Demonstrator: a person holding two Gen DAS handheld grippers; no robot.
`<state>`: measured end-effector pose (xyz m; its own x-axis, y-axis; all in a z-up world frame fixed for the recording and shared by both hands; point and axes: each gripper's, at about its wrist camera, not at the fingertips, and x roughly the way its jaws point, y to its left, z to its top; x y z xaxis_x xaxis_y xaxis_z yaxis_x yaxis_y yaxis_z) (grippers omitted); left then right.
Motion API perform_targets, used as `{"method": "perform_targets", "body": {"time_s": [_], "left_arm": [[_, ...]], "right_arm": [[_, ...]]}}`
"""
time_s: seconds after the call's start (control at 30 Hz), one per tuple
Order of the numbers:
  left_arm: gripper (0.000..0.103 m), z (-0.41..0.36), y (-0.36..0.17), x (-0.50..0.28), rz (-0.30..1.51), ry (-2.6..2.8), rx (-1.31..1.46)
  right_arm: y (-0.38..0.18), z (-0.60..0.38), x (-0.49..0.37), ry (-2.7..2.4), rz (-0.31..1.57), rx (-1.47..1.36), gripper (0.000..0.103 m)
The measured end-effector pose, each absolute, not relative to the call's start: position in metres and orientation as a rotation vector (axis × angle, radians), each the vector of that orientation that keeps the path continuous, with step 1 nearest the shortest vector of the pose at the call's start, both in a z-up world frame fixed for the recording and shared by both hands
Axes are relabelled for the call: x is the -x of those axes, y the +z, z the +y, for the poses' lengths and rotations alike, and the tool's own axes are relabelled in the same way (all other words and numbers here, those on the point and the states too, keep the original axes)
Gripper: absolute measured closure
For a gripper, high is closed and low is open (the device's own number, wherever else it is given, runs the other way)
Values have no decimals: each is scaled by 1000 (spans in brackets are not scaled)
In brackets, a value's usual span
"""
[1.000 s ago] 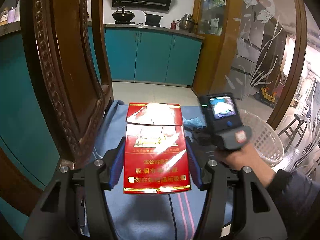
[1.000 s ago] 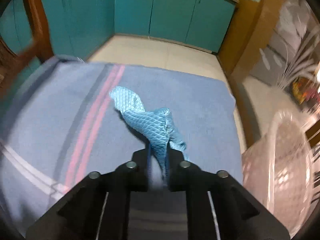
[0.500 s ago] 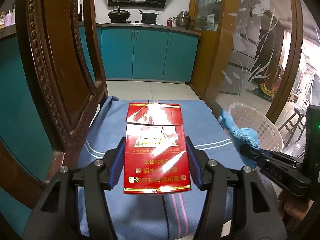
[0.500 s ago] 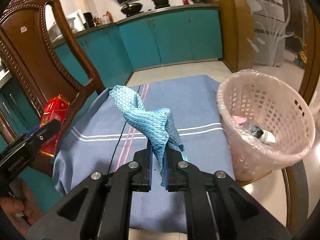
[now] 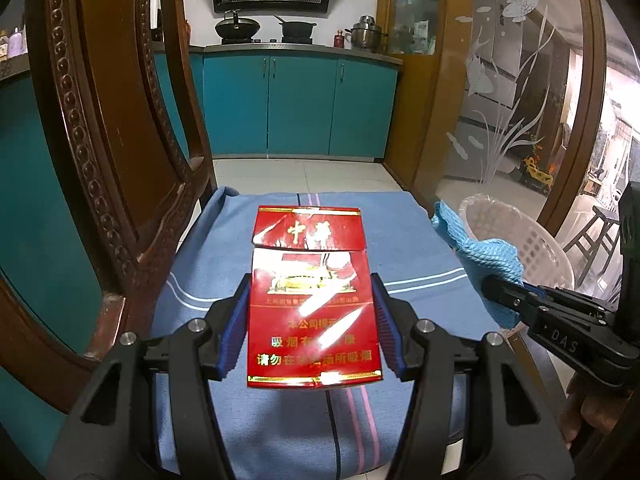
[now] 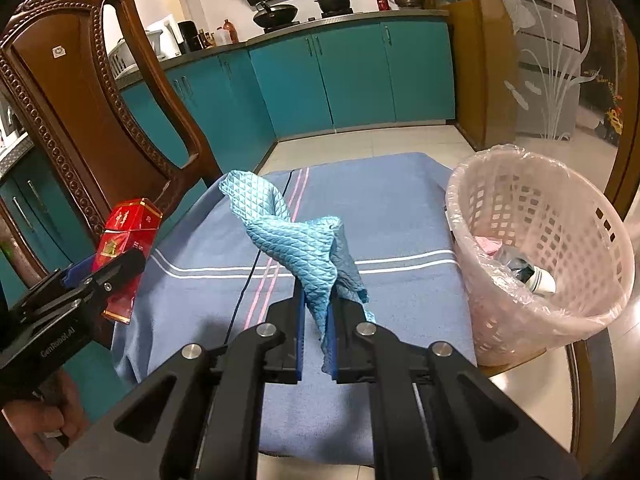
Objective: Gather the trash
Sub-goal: 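Carry the blue cloth over the wastebasket and open the right gripper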
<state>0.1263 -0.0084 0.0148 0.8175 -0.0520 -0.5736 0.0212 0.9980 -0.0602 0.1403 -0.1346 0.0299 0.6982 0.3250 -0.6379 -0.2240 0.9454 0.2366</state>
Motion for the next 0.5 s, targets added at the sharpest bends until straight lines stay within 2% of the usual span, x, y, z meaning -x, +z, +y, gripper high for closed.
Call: {"method": "perform_targets", "body": {"time_s": [0.5], "left_arm": [[46, -4, 16, -127, 617, -42, 58]], "right_arm": [[25, -130, -143, 311, 757, -127, 93]]}}
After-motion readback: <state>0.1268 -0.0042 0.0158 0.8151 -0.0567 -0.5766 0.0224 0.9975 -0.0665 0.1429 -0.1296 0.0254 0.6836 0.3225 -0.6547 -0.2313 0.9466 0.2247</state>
